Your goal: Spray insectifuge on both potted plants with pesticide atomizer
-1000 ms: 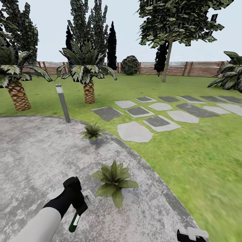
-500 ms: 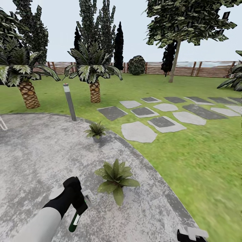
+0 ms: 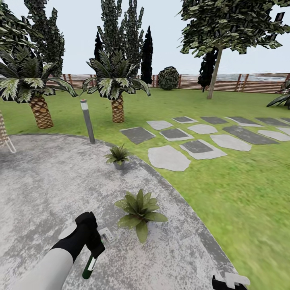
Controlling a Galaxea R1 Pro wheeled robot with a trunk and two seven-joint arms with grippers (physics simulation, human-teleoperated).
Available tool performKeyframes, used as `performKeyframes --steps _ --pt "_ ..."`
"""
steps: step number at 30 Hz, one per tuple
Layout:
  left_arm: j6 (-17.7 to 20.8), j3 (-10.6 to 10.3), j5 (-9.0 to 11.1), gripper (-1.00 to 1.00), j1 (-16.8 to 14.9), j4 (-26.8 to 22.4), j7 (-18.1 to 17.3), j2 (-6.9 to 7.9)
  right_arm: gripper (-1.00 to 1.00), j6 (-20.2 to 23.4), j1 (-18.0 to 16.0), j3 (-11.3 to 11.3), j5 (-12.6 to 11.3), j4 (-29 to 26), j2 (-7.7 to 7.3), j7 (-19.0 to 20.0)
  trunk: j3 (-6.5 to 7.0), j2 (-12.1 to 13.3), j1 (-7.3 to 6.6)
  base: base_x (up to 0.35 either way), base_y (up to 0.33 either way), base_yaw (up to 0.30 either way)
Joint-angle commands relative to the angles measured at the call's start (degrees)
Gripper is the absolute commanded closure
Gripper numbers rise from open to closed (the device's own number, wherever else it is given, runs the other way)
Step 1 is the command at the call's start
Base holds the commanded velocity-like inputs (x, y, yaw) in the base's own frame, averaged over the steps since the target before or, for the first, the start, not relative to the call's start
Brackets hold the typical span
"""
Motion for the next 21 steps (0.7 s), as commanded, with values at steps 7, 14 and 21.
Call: performKeyframes --steps 7,14,21 --pt "0.47 -0.35 0.82 1.00 -0.02 0.07 -0.83 0.57 -1.00 -0.21 -0.03 0.50 -0.54 0.01 0.08 -0.12 -0.05 -0.02 -0.01 0.000 0.000 0.093" --pt "0.43 -0.87 0.89 1.00 -0.04 0.04 -0.90 0.48 -1.00 -0.21 -0.03 0.42 -0.54 -0.05 -0.05 -0.12 -0.05 -0.02 -0.01 0.000 0.000 0.053" --pt "0.95 -0.82 0.74 1.00 -0.95 -0.71 -0.72 -0.14 -1.00 -0.21 -0.03 0.54 -0.47 0.14 -0.18 -0.07 -0.05 -0.02 -0.01 0.027 0.000 0.001"
